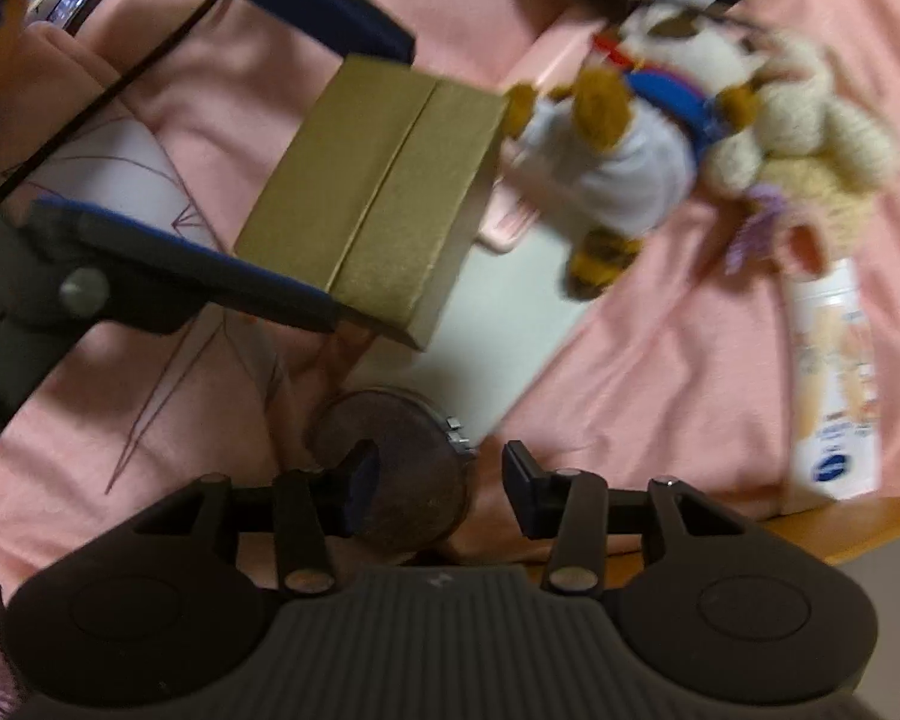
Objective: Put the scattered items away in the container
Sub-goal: 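Close the left gripper on the gold cube box while the right gripper grasps the round clear jar, then lift and carry the gold box and clear jar over the white box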
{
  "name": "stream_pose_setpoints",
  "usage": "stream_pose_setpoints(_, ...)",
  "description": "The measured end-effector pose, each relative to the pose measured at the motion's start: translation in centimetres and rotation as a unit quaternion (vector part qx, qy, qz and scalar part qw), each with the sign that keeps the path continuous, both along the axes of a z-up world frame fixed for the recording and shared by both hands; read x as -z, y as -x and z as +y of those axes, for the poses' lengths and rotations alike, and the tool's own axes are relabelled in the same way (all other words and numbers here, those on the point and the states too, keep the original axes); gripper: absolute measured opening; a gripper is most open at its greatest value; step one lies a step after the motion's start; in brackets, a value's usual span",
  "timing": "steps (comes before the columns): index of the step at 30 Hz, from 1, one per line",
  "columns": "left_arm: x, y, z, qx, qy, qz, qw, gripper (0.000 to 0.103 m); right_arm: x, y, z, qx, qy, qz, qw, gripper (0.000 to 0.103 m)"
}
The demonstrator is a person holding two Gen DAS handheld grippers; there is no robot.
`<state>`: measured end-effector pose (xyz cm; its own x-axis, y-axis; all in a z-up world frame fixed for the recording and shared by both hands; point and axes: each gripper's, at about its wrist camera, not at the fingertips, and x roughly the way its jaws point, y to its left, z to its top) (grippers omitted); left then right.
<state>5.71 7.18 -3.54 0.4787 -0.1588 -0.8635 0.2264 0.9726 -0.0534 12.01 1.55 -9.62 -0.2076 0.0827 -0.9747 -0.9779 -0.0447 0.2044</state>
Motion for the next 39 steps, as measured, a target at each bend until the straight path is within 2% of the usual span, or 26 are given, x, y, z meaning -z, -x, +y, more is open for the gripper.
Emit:
stream_pose_setpoints(2,0.0,0.0,0.1,-0.002,0.004,-0.001,1.0000,0.071,0.7,-0.1,0.3,0.005,0.016,0.018,1.000,0.055)
stream_pose_setpoints(6,0.0,0.1,0.3,-0.003,0.009,-0.001,1.0000,0.071,1.6,-0.5,0.2,0.028,0.031,0.039,0.998,0.055)
stream_pose_setpoints(9,0.0,0.1,0.3,-0.003,0.006,-0.001,1.0000,0.071,0.6,-0.4,-0.4,0.040,0.019,0.028,0.999,0.044)
stream_pose_setpoints(11,0.0,0.1,0.3,-0.001,0.004,-0.001,1.0000,0.071,-0.4,-0.1,-0.8,0.045,0.005,0.021,0.999,0.033)
stream_pose_setpoints(14,0.1,0.2,0.0,0.004,0.002,-0.001,1.0000,0.071,-1.7,0.2,-1.5,0.054,-0.015,0.028,0.998,0.024)
stream_pose_setpoints(19,0.1,0.5,-0.6,0.007,-0.005,0.000,1.0000,0.071,-1.4,0.9,-2.3,0.076,-0.033,0.059,0.995,0.022)
stream_pose_setpoints(22,0.1,0.5,-0.7,0.005,-0.006,-0.001,1.0000,0.071,-1.2,1.6,-2.7,0.091,-0.051,0.051,0.993,0.021)
stream_pose_setpoints(27,-0.5,0.9,-0.6,0.000,-0.004,-0.011,0.9999,0.071,-2.7,2.5,-4.9,0.130,-0.092,0.025,0.987,0.019)
stream_pose_setpoints(30,-1.0,0.9,-0.6,0.000,0.003,-0.019,0.9998,0.071,-3.8,2.5,-6.7,0.180,-0.123,0.015,0.976,0.016)
stream_pose_setpoints(32,-1.4,1.0,-0.6,-0.001,0.001,-0.025,0.9997,0.071,-4.7,2.4,-8.1,0.220,-0.149,0.009,0.964,0.015)
stream_pose_setpoints(39,-3.8,1.2,-0.6,-0.011,0.021,-0.062,0.9978,0.071,-7.7,1.7,-12.2,0.360,-0.238,0.017,0.902,0.015)
